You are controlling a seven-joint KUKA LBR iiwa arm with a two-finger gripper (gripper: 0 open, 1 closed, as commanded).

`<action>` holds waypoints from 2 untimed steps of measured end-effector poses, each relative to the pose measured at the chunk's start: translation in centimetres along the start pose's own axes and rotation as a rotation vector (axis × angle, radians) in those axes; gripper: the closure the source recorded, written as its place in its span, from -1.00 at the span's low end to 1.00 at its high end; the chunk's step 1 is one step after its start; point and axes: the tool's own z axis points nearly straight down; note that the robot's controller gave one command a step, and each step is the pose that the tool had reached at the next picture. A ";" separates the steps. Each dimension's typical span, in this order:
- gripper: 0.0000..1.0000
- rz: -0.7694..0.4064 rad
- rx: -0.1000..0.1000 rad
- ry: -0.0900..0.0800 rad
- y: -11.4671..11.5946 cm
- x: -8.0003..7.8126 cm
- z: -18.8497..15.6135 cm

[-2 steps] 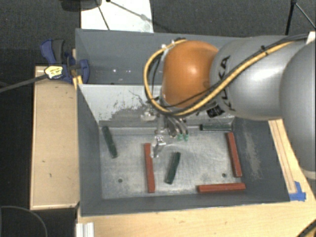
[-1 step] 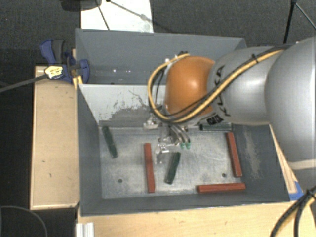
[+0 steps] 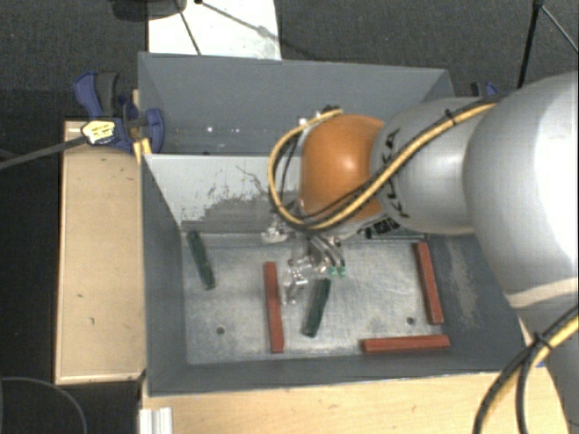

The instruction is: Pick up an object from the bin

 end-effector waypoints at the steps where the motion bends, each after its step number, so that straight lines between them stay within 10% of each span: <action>1: 1.00 -0.347 -0.002 -0.011 3.7 4.7 0.3; 2: 1.00 -0.346 -0.002 -0.010 3.7 4.7 0.3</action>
Offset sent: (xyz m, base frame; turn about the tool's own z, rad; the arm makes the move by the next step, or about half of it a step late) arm 0.0000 0.0000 0.0000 0.0000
